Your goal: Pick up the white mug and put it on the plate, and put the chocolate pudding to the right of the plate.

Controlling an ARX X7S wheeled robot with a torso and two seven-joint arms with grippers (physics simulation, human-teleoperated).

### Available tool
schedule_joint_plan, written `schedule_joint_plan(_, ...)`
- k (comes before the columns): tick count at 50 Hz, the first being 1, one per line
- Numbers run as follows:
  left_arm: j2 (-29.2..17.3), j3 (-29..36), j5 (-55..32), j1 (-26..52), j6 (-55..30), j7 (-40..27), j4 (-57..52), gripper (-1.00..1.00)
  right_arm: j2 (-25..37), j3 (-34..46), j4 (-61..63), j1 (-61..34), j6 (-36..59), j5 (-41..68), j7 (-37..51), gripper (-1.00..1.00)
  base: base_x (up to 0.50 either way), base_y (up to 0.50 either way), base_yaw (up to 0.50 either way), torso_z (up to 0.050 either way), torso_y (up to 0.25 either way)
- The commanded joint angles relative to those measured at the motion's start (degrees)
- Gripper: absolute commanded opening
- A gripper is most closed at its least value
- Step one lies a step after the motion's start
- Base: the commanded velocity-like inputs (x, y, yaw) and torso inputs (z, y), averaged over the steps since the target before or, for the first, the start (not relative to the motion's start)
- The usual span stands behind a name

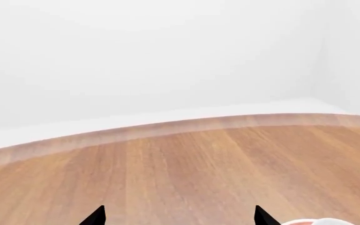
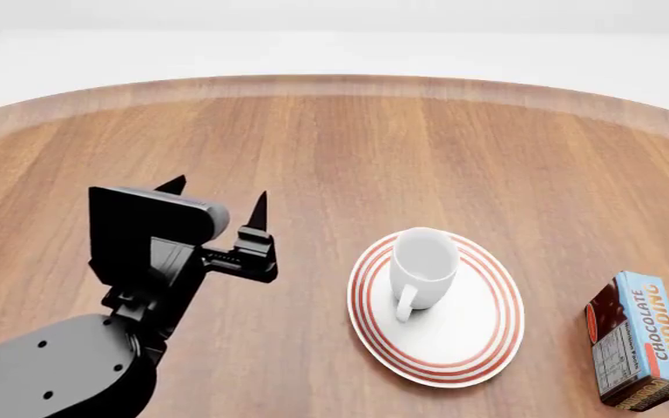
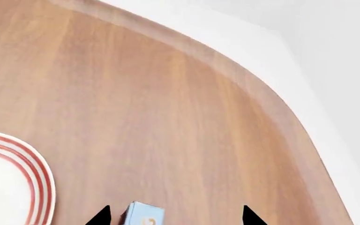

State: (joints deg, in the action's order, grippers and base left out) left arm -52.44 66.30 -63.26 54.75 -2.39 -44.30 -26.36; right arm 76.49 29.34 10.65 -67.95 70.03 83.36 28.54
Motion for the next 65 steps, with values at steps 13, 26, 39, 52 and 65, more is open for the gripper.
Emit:
schedule_joint_plan(13, -1.95, -0.34, 1.39, -0.36, -0.24, -2.24, -4.06, 1.0, 13.47, -0.46, 19.36, 12.54, -29.41, 6.55, 7.49, 1.0, 0.0, 0.0, 0.0, 0.0, 0.0)
schedule_joint_plan(26, -4.08, -0.26, 5.3, -0.23, -1.42, -5.43, -8.05, 1.0, 13.5, 6.25, 29.4, 19.87, -53.79, 1.7, 15.98, 1.0, 0.0, 0.0, 0.0, 0.0, 0.0)
schedule_joint_plan(39, -8.39, -1.3, 8.55, -3.17, 2.29, -8.59, -11.05, 1.0, 13.5, 12.63, 33.66, 26.72, -68.5, -6.56, 22.55, 1.0, 0.0, 0.0, 0.0, 0.0, 0.0)
schedule_joint_plan(52, -13.82, -2.23, 11.47, -6.83, 6.5, -12.65, -13.84, 1.0, 13.49, 17.44, 36.12, 31.9, -78.53, -14.48, 26.57, 1.0, 0.0, 0.0, 0.0, 0.0, 0.0)
schedule_joint_plan(65, -17.42, -2.01, 16.83, -10.43, 9.22, -17.34, -15.56, 1.0, 10.14, 20.68, 34.97, 35.68, -84.35, -21.15, 27.55, 1.0, 0.0, 0.0, 0.0, 0.0, 0.0)
